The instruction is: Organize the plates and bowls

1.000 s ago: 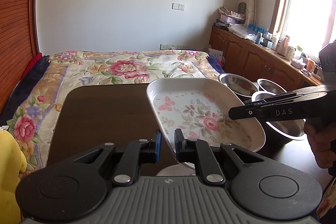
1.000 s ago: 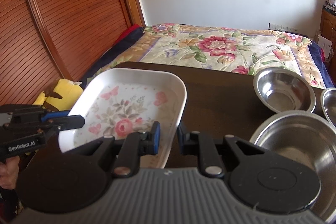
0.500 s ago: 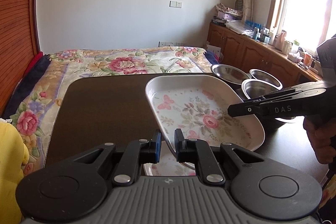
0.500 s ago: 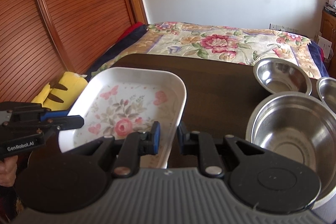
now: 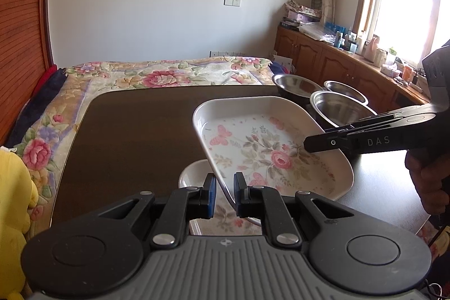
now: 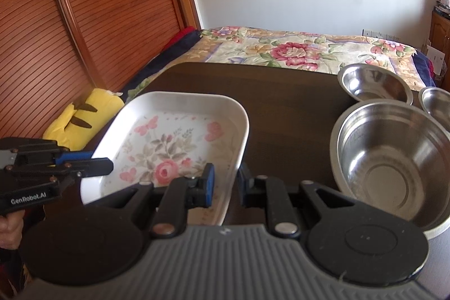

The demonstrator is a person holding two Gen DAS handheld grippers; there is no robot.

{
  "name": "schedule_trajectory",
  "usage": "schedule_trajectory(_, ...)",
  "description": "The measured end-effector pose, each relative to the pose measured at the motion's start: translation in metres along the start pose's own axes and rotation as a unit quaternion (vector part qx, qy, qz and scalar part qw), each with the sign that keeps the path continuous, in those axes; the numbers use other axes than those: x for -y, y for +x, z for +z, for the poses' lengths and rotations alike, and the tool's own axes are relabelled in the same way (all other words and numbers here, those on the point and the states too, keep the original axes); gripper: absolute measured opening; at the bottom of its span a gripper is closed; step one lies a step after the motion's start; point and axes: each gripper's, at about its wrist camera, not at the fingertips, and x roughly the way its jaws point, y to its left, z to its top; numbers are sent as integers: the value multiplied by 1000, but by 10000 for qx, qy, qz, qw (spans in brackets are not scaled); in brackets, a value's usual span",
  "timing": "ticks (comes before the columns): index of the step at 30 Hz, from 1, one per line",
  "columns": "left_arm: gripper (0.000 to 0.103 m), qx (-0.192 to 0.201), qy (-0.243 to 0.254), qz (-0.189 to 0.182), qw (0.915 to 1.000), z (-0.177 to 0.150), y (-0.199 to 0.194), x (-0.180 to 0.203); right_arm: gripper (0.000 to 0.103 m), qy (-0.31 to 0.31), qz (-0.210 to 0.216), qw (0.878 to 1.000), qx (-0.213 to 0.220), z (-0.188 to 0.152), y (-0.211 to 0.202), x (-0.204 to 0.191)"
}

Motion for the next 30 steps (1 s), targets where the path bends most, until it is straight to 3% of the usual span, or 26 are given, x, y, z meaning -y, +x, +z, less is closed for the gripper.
schedule_trajectory(30, 14, -229, -277, -5, 9994, -30, 1, -12, 20, -273, 59, 9995, -135, -24, 3, -18)
